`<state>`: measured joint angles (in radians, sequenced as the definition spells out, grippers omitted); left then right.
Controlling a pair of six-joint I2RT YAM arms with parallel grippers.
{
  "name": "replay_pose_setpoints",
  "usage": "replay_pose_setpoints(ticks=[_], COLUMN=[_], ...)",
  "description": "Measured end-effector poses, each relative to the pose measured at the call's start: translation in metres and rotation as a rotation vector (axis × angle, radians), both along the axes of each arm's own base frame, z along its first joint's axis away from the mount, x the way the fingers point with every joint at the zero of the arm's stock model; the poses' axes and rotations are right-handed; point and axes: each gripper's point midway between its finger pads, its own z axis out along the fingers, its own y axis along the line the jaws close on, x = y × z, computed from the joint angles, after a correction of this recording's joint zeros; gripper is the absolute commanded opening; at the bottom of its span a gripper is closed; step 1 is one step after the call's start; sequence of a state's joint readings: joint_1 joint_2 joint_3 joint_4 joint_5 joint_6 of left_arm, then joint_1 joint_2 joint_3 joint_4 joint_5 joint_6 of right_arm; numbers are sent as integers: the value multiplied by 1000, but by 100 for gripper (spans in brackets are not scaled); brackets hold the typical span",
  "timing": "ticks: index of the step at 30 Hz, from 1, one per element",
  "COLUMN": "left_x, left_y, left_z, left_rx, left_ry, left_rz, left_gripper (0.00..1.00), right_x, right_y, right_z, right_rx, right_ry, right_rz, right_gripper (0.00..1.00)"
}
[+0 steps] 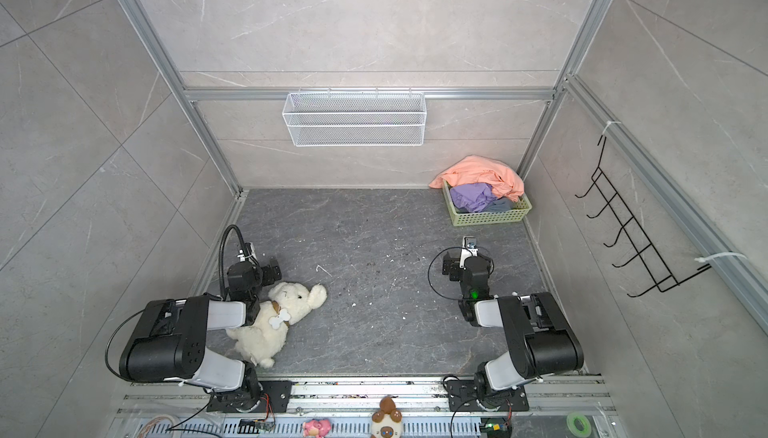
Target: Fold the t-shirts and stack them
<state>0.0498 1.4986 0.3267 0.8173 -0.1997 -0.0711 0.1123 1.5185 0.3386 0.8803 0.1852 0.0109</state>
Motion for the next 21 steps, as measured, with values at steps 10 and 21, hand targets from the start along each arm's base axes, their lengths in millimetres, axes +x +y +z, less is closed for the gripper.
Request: replay_pose_setpoints(ticks=[10,21], left_x=[0,40], left_y=[1,-13], left_z=[2,194], left_rx=[2,-110], left_ry=[23,-183], left_rz=[7,-32], left_gripper=[100,100], right_x=[5,18], right_y=[1,57], right_z=[12,189], right_rx=[-4,259], right_ry=[41,-137], right_rz=[3,168], right_gripper=[99,99])
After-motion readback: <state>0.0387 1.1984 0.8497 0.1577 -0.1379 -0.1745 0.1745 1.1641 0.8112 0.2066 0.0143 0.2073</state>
